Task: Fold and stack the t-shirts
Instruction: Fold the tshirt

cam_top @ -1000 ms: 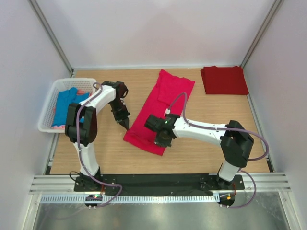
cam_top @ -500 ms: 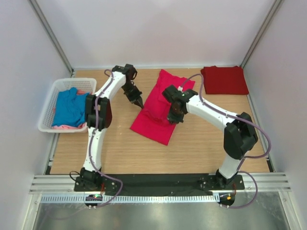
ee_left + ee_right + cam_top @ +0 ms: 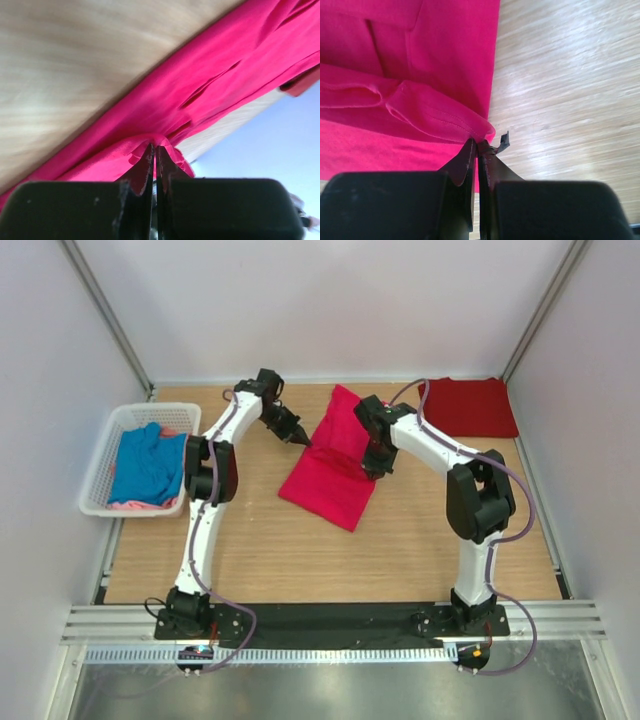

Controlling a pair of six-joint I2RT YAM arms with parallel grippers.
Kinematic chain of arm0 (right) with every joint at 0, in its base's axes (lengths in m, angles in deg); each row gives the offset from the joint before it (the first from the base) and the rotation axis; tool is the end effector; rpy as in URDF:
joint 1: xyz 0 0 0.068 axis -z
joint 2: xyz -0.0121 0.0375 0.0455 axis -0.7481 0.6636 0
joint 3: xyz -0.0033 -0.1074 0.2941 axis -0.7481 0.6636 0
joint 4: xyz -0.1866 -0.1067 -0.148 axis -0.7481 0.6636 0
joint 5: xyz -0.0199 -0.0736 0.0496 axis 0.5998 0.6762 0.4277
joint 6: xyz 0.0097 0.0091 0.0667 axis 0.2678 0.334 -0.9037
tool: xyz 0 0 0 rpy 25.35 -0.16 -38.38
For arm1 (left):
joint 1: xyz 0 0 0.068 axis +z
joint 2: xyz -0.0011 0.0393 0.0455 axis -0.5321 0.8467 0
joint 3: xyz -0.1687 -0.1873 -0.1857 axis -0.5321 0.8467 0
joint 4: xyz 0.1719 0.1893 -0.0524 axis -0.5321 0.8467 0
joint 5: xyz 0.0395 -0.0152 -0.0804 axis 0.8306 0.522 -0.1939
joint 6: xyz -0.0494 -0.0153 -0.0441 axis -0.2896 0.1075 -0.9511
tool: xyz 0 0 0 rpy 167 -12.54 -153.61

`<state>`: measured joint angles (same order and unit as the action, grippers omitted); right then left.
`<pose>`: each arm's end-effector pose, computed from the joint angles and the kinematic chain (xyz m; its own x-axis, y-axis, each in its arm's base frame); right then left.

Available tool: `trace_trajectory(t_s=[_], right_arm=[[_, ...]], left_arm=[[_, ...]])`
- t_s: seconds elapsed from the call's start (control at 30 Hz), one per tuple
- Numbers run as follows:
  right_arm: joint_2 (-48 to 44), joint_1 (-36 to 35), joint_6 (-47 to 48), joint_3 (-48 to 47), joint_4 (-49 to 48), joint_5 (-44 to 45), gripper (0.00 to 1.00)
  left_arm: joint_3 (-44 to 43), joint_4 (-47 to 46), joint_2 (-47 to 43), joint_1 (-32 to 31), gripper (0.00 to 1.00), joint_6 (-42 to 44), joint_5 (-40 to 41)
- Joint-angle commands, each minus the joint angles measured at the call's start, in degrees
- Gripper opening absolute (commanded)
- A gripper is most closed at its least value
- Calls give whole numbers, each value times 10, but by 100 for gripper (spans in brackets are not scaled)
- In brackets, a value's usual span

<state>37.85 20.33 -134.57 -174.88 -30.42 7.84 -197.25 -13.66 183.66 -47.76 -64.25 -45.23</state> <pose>0.3689 0.1871 0.2410 -0.9013 0.3445 -0.2625 0.3413 0.9381 0.0593 0.5307 -0.1776 0.1743 -0.7979 -0.5352 0.2774 -0.5961 0.6320 -0.4952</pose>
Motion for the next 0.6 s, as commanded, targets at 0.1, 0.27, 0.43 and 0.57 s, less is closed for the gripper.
trace_trajectory(t_s=[0.1,0.27,0.43,0.57], right_arm=[[2,22,24,-25,8,10,1],[18,37,41,-45,-7,3,1],[40,45,47,-62,-13,-10,1],[56,48,50,-77,-12,-6,1]], left_arm=[[15,-134,-19,2,0,-70,-44],[16,-151,-11,5,0,-80,-44],[22,-143,-16,13,0,-83,-20],[30,-148,-16,21,0,-82,-14]])
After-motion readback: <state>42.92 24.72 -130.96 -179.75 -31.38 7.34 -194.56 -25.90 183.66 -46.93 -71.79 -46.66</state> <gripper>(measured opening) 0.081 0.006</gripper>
